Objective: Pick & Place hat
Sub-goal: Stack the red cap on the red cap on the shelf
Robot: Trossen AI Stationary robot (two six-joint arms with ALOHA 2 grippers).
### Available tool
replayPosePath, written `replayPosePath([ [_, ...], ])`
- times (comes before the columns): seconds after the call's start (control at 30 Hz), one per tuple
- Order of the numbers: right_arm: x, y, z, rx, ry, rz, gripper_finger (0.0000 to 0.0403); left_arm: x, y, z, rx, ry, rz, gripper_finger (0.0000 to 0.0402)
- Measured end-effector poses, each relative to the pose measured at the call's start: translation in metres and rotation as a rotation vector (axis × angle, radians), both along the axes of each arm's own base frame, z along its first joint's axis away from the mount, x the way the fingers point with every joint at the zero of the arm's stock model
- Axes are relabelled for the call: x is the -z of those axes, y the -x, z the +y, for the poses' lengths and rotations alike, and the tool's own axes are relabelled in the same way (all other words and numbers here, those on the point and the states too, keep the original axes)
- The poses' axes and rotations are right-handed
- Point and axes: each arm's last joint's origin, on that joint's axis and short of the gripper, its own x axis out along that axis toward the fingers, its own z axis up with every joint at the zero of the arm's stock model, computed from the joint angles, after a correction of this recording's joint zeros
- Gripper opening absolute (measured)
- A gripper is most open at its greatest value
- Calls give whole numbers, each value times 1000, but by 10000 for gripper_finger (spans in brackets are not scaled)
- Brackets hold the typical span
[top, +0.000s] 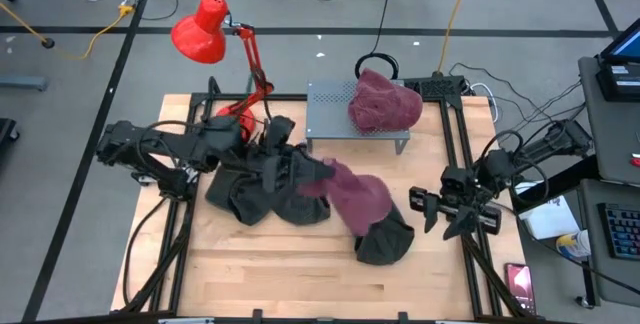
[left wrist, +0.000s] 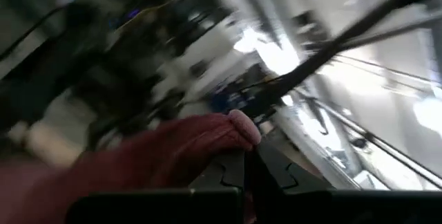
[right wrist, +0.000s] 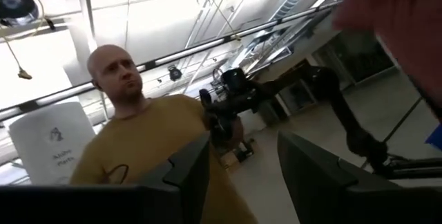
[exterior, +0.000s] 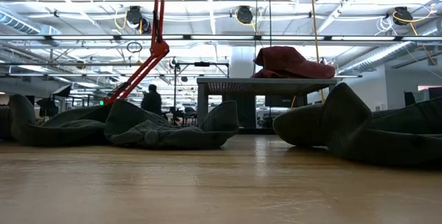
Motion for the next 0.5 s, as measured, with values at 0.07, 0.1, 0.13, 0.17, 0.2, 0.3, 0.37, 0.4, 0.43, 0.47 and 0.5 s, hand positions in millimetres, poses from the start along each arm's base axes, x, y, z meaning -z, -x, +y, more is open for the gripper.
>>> replayPosePath([
  [0.07,0,-1,0,30,14,-14,160,5,4,1,-22,12,93,4],
  [0.1,1,-1,-1,47,25,-23,160,8,5,1,-40,-12,118,4],
  [0.13,1,-1,-1,66,38,-33,159,9,4,1,-60,-72,125,4],
  [0.17,1,-2,-1,90,52,-47,159,11,4,1,-79,-152,127,4],
  [0.2,1,-2,-1,108,73,-70,159,12,4,0,-98,-238,124,3],
  [0.3,1,-3,-2,186,120,-125,159,13,5,-2,-141,-472,90,3],
  [0.37,1,-3,-3,248,141,-145,158,14,5,-3,-155,-628,73,3],
  [0.4,1,-4,-3,277,150,-155,158,16,5,-4,-158,-703,76,3],
  [0.43,1,-4,-4,309,156,-161,157,17,5,-5,-159,-773,80,3],
  [0.47,1,-5,-4,344,156,-161,156,20,5,-5,-159,-838,88,3],
  [0.5,1,-5,-5,379,150,-158,155,22,5,-6,-158,-900,99,3],
])
